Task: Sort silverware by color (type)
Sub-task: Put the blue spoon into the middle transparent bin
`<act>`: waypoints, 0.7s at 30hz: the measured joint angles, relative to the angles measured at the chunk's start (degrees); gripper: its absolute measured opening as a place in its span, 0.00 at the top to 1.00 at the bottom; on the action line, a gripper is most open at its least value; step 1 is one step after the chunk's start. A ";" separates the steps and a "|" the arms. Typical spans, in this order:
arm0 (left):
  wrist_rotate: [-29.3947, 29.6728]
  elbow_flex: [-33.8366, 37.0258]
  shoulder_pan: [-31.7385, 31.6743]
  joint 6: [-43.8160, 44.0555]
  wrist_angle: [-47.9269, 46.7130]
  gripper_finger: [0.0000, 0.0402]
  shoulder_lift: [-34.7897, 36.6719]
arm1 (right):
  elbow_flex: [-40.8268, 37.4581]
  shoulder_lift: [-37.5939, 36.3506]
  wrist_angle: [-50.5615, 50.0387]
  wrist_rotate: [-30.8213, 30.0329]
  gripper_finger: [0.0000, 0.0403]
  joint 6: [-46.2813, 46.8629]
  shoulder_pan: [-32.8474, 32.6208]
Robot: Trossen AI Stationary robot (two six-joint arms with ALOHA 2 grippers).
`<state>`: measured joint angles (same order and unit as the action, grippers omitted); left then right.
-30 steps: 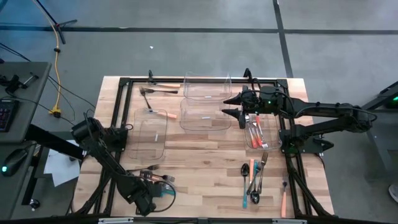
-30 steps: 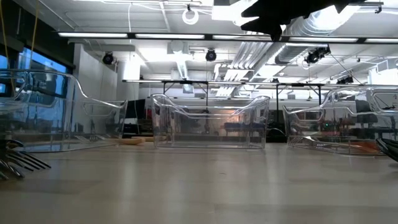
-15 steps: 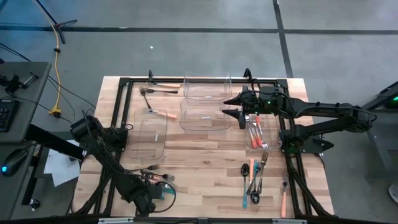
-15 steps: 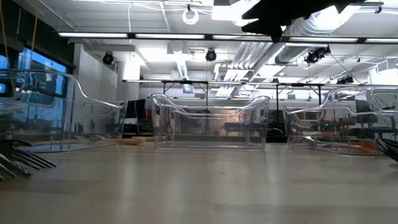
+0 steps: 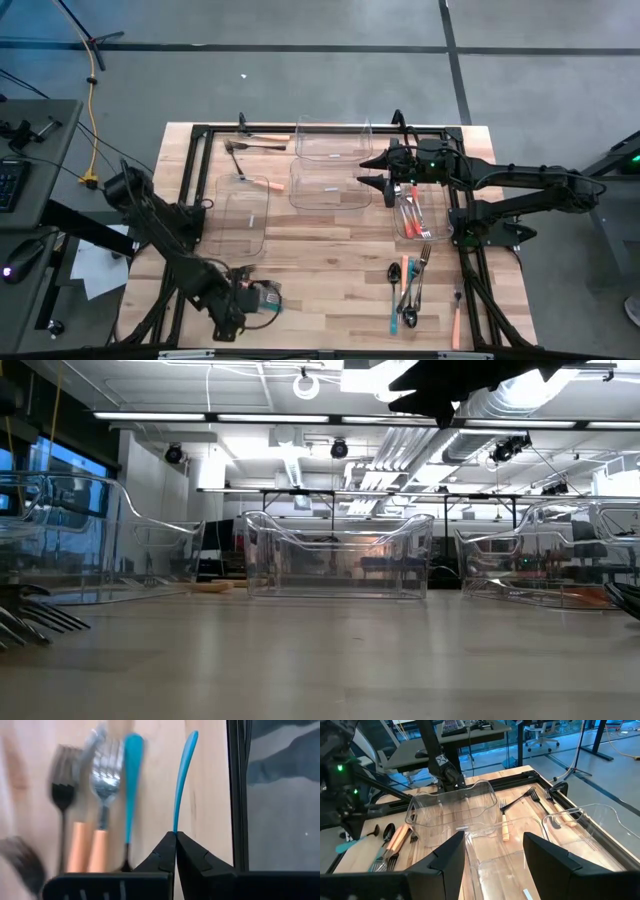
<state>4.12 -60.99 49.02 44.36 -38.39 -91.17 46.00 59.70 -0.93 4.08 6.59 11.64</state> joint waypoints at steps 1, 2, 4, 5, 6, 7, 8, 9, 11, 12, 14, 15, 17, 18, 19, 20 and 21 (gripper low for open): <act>0.52 0.00 -0.61 -0.85 -0.62 1.00 0.99 | 0.00 0.00 -0.02 0.00 0.54 0.00 0.00; 1.15 0.00 -1.19 -1.48 -1.28 1.00 1.91 | 0.00 0.00 -0.03 0.00 0.54 0.00 0.00; 2.31 -0.02 -2.47 -2.51 -2.93 1.00 3.68 | 0.00 0.00 -0.09 0.00 0.54 0.00 0.00; 2.55 -0.02 -3.20 -2.90 -3.33 1.00 4.47 | 0.00 0.00 -0.13 0.00 0.54 0.00 0.00; 2.66 -0.02 -3.91 -3.26 -3.37 1.00 5.20 | 0.00 0.00 -0.14 0.00 0.54 0.00 0.00; 2.66 -0.02 -4.52 -3.74 -3.38 1.00 5.93 | 0.00 0.00 -0.13 0.00 0.54 0.00 -0.02; 2.73 -0.02 -5.08 -4.34 -3.41 1.00 6.63 | 0.00 0.00 -0.15 0.00 0.54 0.00 -0.02; 2.86 -0.02 -5.54 -5.11 -3.39 1.00 7.23 | 0.00 0.00 -0.15 0.00 0.54 0.00 -0.01; 2.84 -0.02 -6.46 -6.64 -3.83 1.00 8.25 | 0.00 0.00 -0.15 0.00 0.54 0.00 -0.02; 2.82 -0.02 -6.97 -7.25 -4.14 1.00 8.60 | 0.00 0.00 -0.14 0.00 0.54 0.00 -0.02; 2.71 -0.02 -8.09 -8.16 -4.29 1.00 9.21 | 0.00 0.00 -0.15 0.00 0.54 0.00 0.00; 2.69 -0.02 -8.60 -8.86 -4.28 1.00 9.48 | 0.00 0.00 -0.15 0.00 0.54 0.00 0.00; 2.71 -0.02 -9.75 -10.28 -4.26 1.00 9.87 | 0.00 0.00 -0.15 0.00 0.54 0.00 -0.01; 2.71 -0.02 -10.34 -10.97 -4.26 1.00 9.94 | 0.00 0.00 -0.15 0.00 0.54 0.00 0.00; 2.68 -0.02 -10.97 -11.80 -4.26 1.00 10.05 | 0.00 0.00 -0.15 0.00 0.54 0.00 0.00; 2.68 -0.02 -11.60 -12.80 -4.28 1.00 10.15 | 0.00 0.00 -0.15 0.00 0.54 0.00 -0.01; 2.68 -0.02 -12.31 -13.76 -4.17 1.00 10.25 | 0.00 0.00 -0.17 0.00 0.54 0.00 0.00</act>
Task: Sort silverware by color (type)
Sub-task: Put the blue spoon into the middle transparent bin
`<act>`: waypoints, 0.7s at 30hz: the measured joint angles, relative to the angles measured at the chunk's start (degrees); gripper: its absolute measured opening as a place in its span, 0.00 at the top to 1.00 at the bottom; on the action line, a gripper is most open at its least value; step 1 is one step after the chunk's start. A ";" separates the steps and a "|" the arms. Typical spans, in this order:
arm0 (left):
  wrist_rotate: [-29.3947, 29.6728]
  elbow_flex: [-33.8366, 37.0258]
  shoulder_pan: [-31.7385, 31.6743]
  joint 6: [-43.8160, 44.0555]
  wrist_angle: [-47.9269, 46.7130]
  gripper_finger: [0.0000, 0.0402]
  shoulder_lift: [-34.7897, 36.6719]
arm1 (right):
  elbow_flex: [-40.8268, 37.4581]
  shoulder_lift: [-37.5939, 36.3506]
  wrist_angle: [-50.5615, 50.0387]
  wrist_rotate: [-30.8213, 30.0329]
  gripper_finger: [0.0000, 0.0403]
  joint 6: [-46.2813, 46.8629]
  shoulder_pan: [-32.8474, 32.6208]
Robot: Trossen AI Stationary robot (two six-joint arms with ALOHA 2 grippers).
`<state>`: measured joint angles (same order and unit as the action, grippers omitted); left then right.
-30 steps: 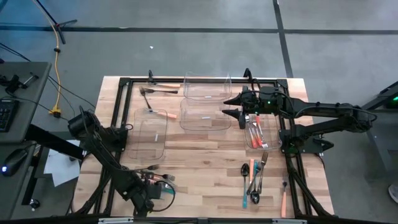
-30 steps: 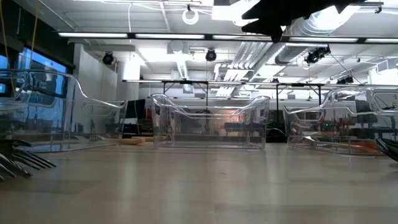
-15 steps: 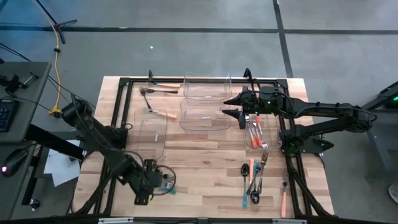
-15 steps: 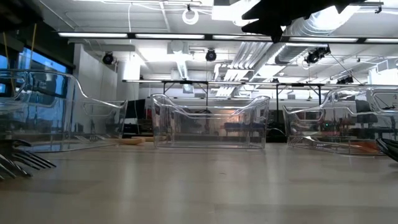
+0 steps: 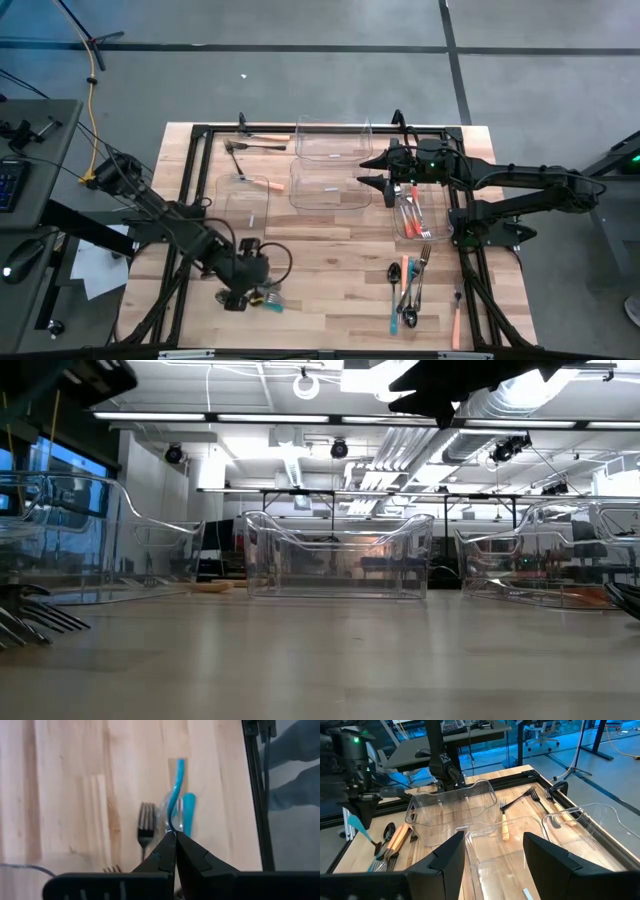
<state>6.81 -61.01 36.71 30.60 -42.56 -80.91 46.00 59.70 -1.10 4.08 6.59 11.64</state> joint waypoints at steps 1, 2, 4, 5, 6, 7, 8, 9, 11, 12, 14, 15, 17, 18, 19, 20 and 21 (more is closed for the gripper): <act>-0.01 -0.02 -0.76 -1.05 0.17 1.00 0.03 | 0.00 0.00 0.00 0.00 0.54 0.00 0.00; -0.01 -0.02 -1.48 -2.15 0.30 1.00 0.03 | 0.00 0.00 0.02 0.00 0.54 0.00 -0.02; -0.01 -0.02 -2.96 -4.58 0.74 1.00 0.01 | 0.00 0.00 0.00 0.00 0.54 0.00 -0.01; -0.02 -0.02 -3.73 -5.81 1.16 1.00 0.01 | 0.00 0.00 0.00 0.00 0.54 0.00 0.00; -0.11 -0.02 -4.59 -7.18 1.79 1.00 0.01 | 0.00 0.00 0.00 0.00 0.54 0.00 0.00; -0.11 -0.02 -5.40 -8.38 2.45 1.00 0.01 | 0.00 0.00 0.00 0.00 0.54 -0.01 -0.02; -0.11 -0.02 -6.23 -9.64 3.21 1.00 0.01 | 0.00 0.00 0.00 0.00 0.54 -0.09 0.00; -0.14 -0.04 -7.08 -10.76 3.77 1.00 0.01 | 0.00 0.00 0.00 0.00 0.54 -0.13 -0.02; -0.24 -0.04 -8.82 -12.48 3.92 1.00 0.01 | 0.00 0.00 0.00 0.00 0.54 -0.14 -0.02; -0.48 -0.04 -9.59 -12.77 3.91 1.00 0.01 | 0.00 0.00 0.00 0.00 0.54 -0.15 -0.01; -1.89 -0.04 -10.86 -12.58 3.90 1.00 0.08 | 0.00 0.00 0.00 0.00 0.54 -0.15 0.00; -2.71 -0.04 -11.21 -11.78 3.84 1.00 0.31 | 0.00 0.00 0.00 0.00 0.54 -0.17 -0.01; -3.99 -0.11 -11.25 -9.74 3.91 1.00 0.87 | 0.00 0.00 -0.02 0.00 0.54 -0.17 0.00; -4.24 -0.13 -10.90 -8.82 3.87 1.00 1.13 | 0.00 0.00 -0.02 0.00 0.54 -0.17 0.00; -4.26 -0.13 -10.43 -8.17 3.68 1.00 1.35 | 0.00 0.00 -0.02 0.00 0.54 -0.17 -0.02; -4.24 -0.13 -9.92 -7.50 3.64 1.00 1.49 | 0.00 0.00 -0.02 0.00 0.54 -0.17 0.00; -4.22 -0.13 -9.43 -6.79 3.68 1.00 1.54 | 0.00 0.00 -0.08 0.00 0.54 -0.17 -0.02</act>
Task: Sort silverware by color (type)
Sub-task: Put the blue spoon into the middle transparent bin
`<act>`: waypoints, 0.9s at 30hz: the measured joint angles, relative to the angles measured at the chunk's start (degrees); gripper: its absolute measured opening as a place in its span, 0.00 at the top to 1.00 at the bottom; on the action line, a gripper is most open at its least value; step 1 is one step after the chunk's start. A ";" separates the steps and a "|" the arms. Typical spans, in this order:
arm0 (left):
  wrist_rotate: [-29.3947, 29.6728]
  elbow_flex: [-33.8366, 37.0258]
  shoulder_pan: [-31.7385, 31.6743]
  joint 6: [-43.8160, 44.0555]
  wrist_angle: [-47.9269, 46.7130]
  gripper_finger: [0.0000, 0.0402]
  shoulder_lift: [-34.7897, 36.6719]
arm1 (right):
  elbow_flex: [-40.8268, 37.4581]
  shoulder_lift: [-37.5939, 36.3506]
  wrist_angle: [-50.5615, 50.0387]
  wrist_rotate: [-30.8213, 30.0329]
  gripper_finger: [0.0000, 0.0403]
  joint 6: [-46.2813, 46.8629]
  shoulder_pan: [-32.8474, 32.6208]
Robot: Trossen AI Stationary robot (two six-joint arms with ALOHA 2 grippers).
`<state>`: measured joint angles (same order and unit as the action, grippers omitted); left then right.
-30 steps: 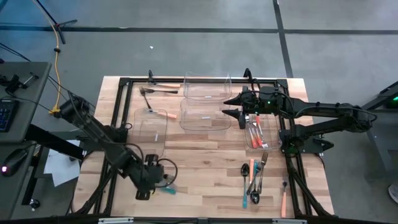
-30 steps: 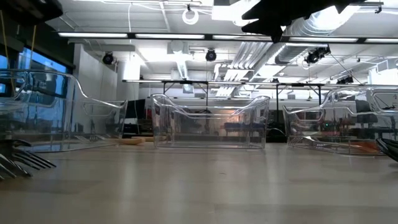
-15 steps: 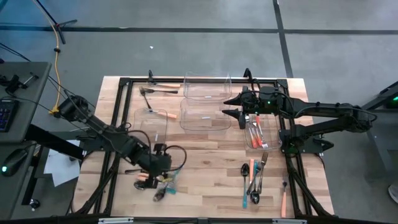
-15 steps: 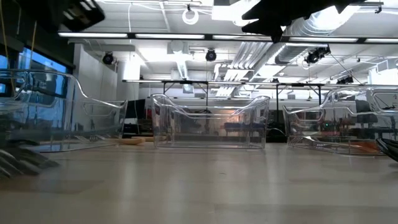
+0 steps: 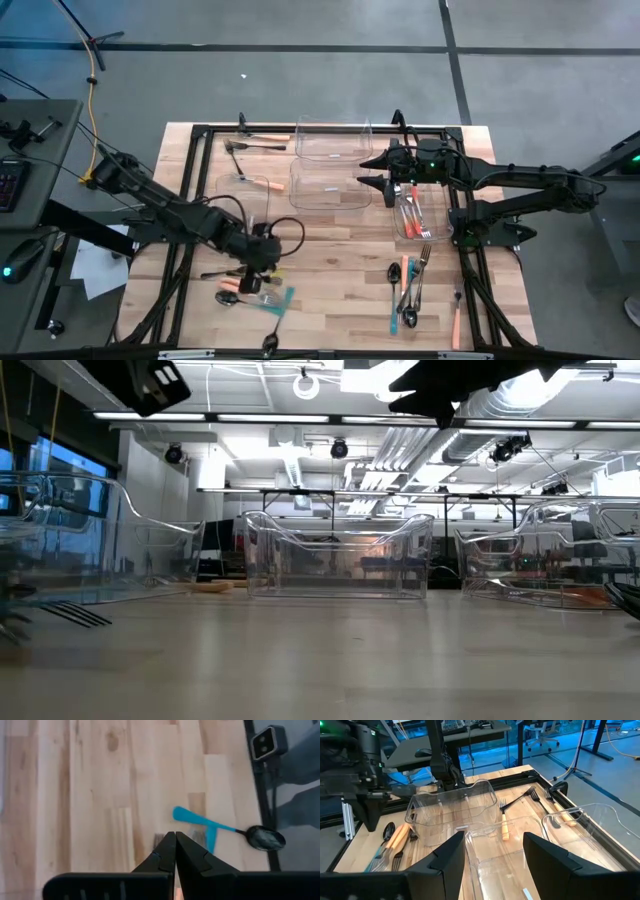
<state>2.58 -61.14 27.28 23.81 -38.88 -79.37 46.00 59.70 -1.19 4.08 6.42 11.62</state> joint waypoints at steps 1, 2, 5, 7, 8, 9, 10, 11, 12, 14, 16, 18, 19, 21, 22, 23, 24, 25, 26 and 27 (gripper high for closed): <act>0.03 0.00 0.54 0.73 -0.04 1.00 0.00 | 0.00 0.00 -0.10 0.00 0.54 0.00 0.00; 0.03 0.00 1.17 1.37 -0.16 1.00 -0.03 | 0.00 0.00 -0.15 0.00 0.54 -0.02 0.00; 0.07 0.00 3.06 2.91 -0.16 1.00 -0.07 | 0.00 0.01 -0.47 0.00 0.54 -0.01 0.00; -0.04 0.00 4.31 5.74 0.01 1.00 -0.13 | 0.00 0.02 -0.73 0.00 0.54 -0.01 0.00; -0.33 0.00 4.94 7.82 0.53 1.00 -0.13 | 0.00 0.02 -0.93 0.00 0.54 0.01 0.01; -0.58 0.00 5.80 10.19 1.48 1.00 -0.13 | 0.00 0.02 -1.18 0.00 0.54 0.11 0.00; -0.56 0.00 6.75 12.58 2.48 1.00 -0.13 | 0.00 0.02 -1.40 0.00 0.54 0.17 0.00; -0.45 0.00 7.81 15.03 3.41 1.00 -0.14 | 0.00 0.02 -1.62 0.00 0.54 0.37 0.00; -0.19 0.00 8.91 17.64 4.31 1.00 -0.44 | 0.00 0.02 -1.90 0.02 0.54 0.70 0.02; 0.52 0.00 10.84 24.29 6.44 0.98 -1.46 | 0.00 0.02 -2.84 0.01 0.54 1.04 0.00; 1.11 0.00 12.36 30.72 9.78 0.95 -2.58 | 0.00 0.02 -3.33 0.01 0.54 1.04 0.02; 1.24 -0.02 13.32 36.44 15.31 0.90 -4.24 | 0.00 0.02 -3.98 0.02 0.54 1.03 0.01; 1.29 -0.02 13.71 38.98 17.30 0.87 -5.16 | 0.00 0.02 -4.22 0.02 0.54 1.01 0.00; 1.56 -0.98 14.09 43.63 20.40 0.80 -7.53 | 0.00 0.02 -4.57 0.02 0.54 -0.13 0.01; 1.78 -2.18 14.14 45.49 21.30 0.76 -9.01 | 0.00 0.02 -5.15 0.02 0.54 -0.97 0.02; 1.82 -3.49 14.15 47.25 21.47 0.73 -10.50 | 0.00 0.02 -5.86 0.02 0.54 -1.74 0.00; 1.84 -5.00 14.09 49.14 21.09 0.70 -12.23 | 0.00 0.02 -6.50 0.02 0.54 -2.49 0.02; 1.73 -6.93 14.08 50.78 20.97 0.67 -14.48 | 0.00 0.02 -7.40 0.00 0.54 -3.31 0.01; 1.25 -8.96 14.09 51.86 21.08 0.65 -16.62 | 0.00 0.02 -8.40 0.00 0.54 -3.84 0.02; 0.76 -11.07 14.23 52.93 20.13 0.63 -18.66 | 0.00 0.02 -9.26 0.02 0.54 -3.95 0.00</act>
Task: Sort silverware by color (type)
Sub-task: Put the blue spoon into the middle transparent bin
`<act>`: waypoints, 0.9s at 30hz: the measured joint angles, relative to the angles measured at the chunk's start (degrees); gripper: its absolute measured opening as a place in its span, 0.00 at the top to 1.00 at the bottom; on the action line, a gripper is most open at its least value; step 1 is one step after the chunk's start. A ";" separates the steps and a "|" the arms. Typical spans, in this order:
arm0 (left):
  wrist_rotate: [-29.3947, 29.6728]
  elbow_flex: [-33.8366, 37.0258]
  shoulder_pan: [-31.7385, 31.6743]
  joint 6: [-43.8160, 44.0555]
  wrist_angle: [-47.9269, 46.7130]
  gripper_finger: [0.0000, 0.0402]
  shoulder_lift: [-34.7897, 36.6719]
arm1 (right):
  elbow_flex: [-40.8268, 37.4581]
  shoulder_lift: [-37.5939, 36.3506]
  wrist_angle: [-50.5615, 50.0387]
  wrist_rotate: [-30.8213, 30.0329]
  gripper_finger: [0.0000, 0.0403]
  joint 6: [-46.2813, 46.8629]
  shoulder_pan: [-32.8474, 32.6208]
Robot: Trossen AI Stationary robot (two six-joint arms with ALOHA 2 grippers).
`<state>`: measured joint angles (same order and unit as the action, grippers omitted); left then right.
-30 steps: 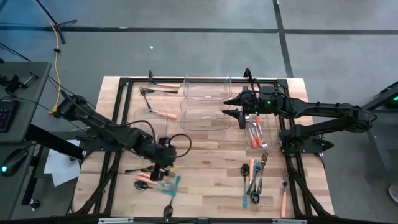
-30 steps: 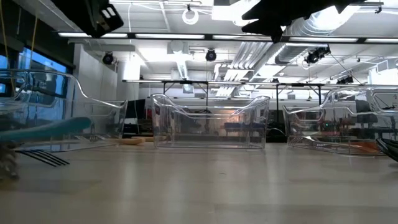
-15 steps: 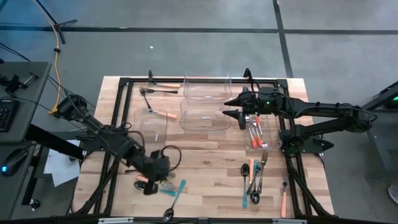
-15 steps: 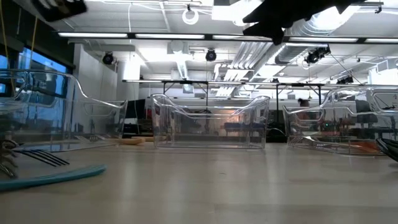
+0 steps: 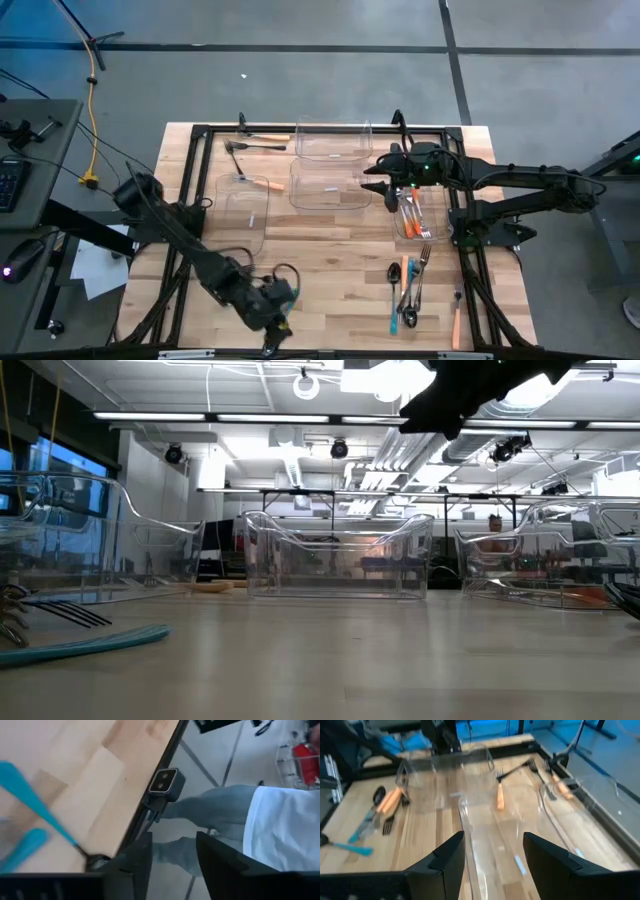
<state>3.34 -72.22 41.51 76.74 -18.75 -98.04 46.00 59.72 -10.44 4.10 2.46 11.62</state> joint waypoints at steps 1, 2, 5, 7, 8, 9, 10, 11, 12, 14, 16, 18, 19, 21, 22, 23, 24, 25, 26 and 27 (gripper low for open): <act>-0.04 -2.34 0.15 1.39 -1.30 0.61 -2.02 | 0.00 0.00 -0.61 0.00 0.54 -0.04 0.01; -0.25 -4.90 0.31 2.90 -2.46 0.60 -4.09 | 0.00 0.00 -1.26 -0.01 0.54 -0.10 0.01; -0.36 -11.81 0.79 6.53 -10.47 0.58 -9.25 | 0.00 0.00 -2.28 -0.01 0.54 0.08 0.01; -0.35 -15.84 0.99 10.40 -16.59 0.58 -12.57 | 0.00 0.00 -2.81 -0.02 0.54 0.09 0.02; -0.35 -17.30 0.99 12.04 -20.29 0.58 -13.87 | 0.00 0.00 -2.75 -0.02 0.54 0.17 0.02; -0.34 -18.51 1.01 13.52 -23.61 0.58 -15.25 | 0.00 0.00 -2.68 -0.02 0.54 0.24 0.02; -0.27 -19.63 1.01 14.92 -25.35 0.58 -16.57 | 0.00 0.00 -2.68 -0.02 0.54 0.21 0.00; 0.11 -20.34 1.02 16.04 -25.97 0.58 -17.70 | 0.00 0.00 -2.67 -0.02 0.54 0.23 0.01; 0.36 -20.61 1.03 16.95 -26.86 0.58 -18.55 | 0.00 -0.01 -2.62 -0.02 0.54 0.21 0.00; 0.35 -20.91 0.89 18.96 -27.12 0.58 -20.45 | 0.00 0.00 -2.91 0.00 0.54 0.25 0.01; -0.33 -21.01 0.83 20.85 -27.08 0.58 -22.16 | 0.00 0.00 -3.25 0.00 0.54 0.89 0.02; -1.51 -20.97 0.82 21.74 -28.10 0.58 -23.66 | 0.00 0.00 -3.52 0.00 0.54 1.47 0.01; -1.77 -21.01 0.83 22.56 -28.57 0.58 -24.30 | 0.00 0.00 -3.68 -0.02 0.54 1.43 0.02; -1.82 -20.94 0.95 23.90 -30.50 0.58 -25.32 | 0.00 0.00 -3.68 -0.02 0.54 0.52 0.01; -1.74 -20.92 0.96 24.40 -30.46 0.58 -25.69 | 0.00 0.00 -3.85 -0.02 0.54 0.19 0.02; -1.45 -20.92 0.99 24.62 -30.02 0.58 -25.92 | 0.00 0.00 -4.08 -0.02 0.54 0.23 0.00; -1.32 -20.92 1.01 24.63 -30.09 0.58 -25.97 | 0.00 0.00 -4.10 -0.02 0.54 0.34 0.02; -1.09 -20.92 1.01 24.66 -30.32 0.58 -25.99 | 0.00 0.00 -4.10 0.00 0.54 0.50 0.02; -0.84 -20.98 0.99 24.71 -30.06 0.58 -26.20 | 0.00 0.00 -4.34 0.00 0.54 0.50 0.00; -0.60 -21.06 0.99 24.68 -29.59 0.58 -26.58 | 0.00 0.00 -4.51 -0.02 0.54 0.51 0.02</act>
<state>2.75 -93.27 42.50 101.43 -48.34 -124.62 46.00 59.72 -14.96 4.08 2.98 11.64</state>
